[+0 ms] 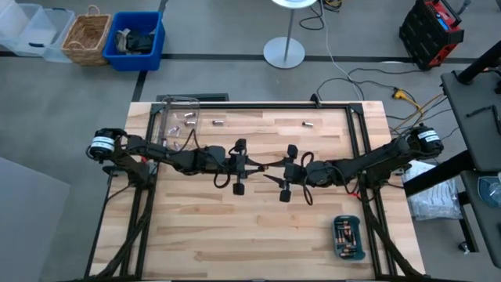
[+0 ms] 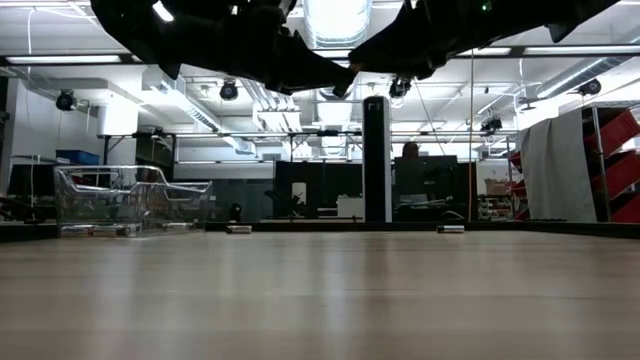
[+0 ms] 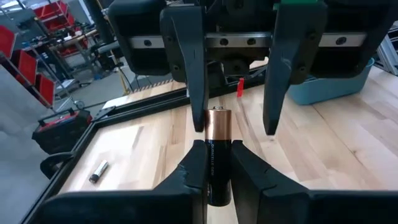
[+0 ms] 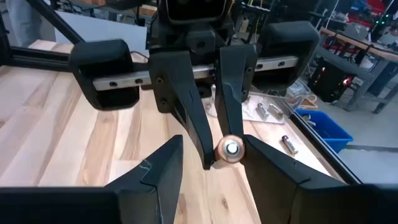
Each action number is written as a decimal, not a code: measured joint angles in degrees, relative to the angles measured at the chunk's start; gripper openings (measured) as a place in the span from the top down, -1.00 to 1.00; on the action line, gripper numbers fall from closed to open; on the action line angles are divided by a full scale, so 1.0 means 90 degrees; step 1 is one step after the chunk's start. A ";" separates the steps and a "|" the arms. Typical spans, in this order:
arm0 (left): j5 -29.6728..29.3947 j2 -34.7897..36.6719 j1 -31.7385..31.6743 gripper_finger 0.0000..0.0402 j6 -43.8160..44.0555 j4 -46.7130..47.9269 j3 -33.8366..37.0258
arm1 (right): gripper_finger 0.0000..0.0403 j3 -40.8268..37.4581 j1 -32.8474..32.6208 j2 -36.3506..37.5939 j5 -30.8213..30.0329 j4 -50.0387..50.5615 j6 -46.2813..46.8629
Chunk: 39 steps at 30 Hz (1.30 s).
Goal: Sort batteries
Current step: Put the copper and black battery into the blue bin
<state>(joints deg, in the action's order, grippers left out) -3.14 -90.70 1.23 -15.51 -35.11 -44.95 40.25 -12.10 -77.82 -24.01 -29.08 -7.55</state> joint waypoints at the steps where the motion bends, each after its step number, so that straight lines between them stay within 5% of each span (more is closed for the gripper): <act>1: 0.0000 0.0000 0.0000 0.89 0.0000 0.0000 0.0000 | 0.23 0.0000 0.0000 0.0000 -0.0001 -0.0001 -0.0001; 19: 0.0002 -0.0002 0.0066 0.89 -0.0003 0.0007 0.0000 | 0.78 0.0000 0.0100 -0.0019 -0.0007 0.0005 -0.0005; 39: -0.0097 -0.0002 0.0068 0.36 0.0219 0.0416 0.0000 | 0.76 0.0007 0.0100 0.0274 -0.0005 0.0184 0.0115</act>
<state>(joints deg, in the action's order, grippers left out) -4.01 -90.72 1.85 -13.53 -31.37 -44.95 40.32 -11.20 -75.36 -24.05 -27.43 -6.51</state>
